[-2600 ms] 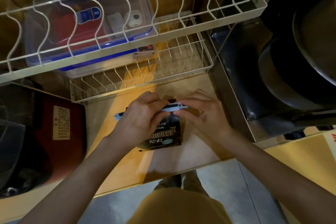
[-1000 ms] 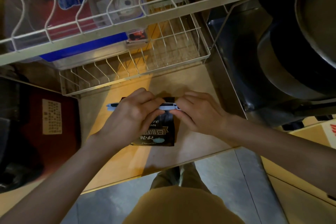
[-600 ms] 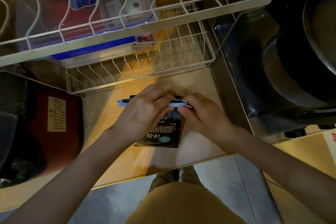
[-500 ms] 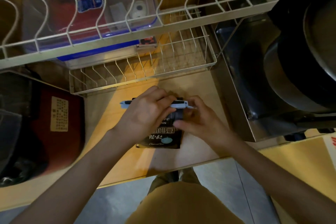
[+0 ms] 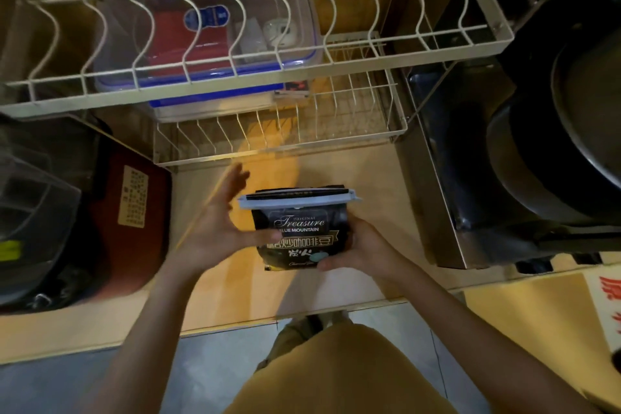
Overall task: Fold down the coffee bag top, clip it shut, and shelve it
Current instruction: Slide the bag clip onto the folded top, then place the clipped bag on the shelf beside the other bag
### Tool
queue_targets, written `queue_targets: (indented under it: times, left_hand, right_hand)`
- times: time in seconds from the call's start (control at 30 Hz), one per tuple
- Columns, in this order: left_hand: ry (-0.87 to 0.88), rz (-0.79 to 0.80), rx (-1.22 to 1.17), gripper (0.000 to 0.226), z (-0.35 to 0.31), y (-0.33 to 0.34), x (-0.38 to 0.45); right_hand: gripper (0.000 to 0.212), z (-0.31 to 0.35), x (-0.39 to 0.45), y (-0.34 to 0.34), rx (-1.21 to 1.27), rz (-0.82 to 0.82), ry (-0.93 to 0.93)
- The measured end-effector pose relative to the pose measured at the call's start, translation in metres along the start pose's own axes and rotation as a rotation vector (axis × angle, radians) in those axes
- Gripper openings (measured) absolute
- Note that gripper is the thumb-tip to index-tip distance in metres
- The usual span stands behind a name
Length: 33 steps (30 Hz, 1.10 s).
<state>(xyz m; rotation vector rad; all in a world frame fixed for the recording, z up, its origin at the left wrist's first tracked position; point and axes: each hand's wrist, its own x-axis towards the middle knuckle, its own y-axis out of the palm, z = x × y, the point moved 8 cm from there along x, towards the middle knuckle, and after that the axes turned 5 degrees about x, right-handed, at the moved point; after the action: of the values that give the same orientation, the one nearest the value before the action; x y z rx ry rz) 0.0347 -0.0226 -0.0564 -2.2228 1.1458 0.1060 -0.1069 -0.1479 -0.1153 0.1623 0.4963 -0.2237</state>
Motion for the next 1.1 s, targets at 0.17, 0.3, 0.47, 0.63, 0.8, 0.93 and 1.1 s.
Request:
queue_targets:
  times: [0.17,0.3,0.47,0.63,0.8,0.93,1.1]
  left_hand:
    - [-0.134,0.134,-0.144,0.089,0.047,0.057,-0.016]
    - [-0.129,0.047,-0.151,0.077,0.042,0.051,-0.016]
    - [-0.015,0.013,-0.049,0.069,-0.001,0.017,-0.026]
    - [0.075,-0.039,0.027,0.056,-0.058,-0.022,-0.042]
    - [0.261,-0.134,0.114,0.053,-0.134,-0.066,-0.064]
    - [0.366,-0.139,0.082,0.058,-0.185,-0.099,-0.069]
    - [0.383,-0.212,0.081,0.061,-0.234,-0.143,-0.062]
  right_hand:
    - [0.065,-0.001,0.002,0.001,-0.032,0.01,0.018]
    - [0.067,0.012,-0.001,-0.002,-0.116,-0.012,-0.002]
    - [0.071,0.058,-0.018,-0.001,-0.189,0.004,-0.064]
    - [0.074,0.13,-0.042,0.0,-0.362,0.019,-0.164]
    - [0.074,0.202,-0.071,0.003,-0.453,0.035,-0.297]
    - [0.065,0.258,-0.088,-0.001,-0.483,0.024,-0.378]
    - [0.074,0.331,-0.099,-0.007,-0.479,-0.05,-0.505]
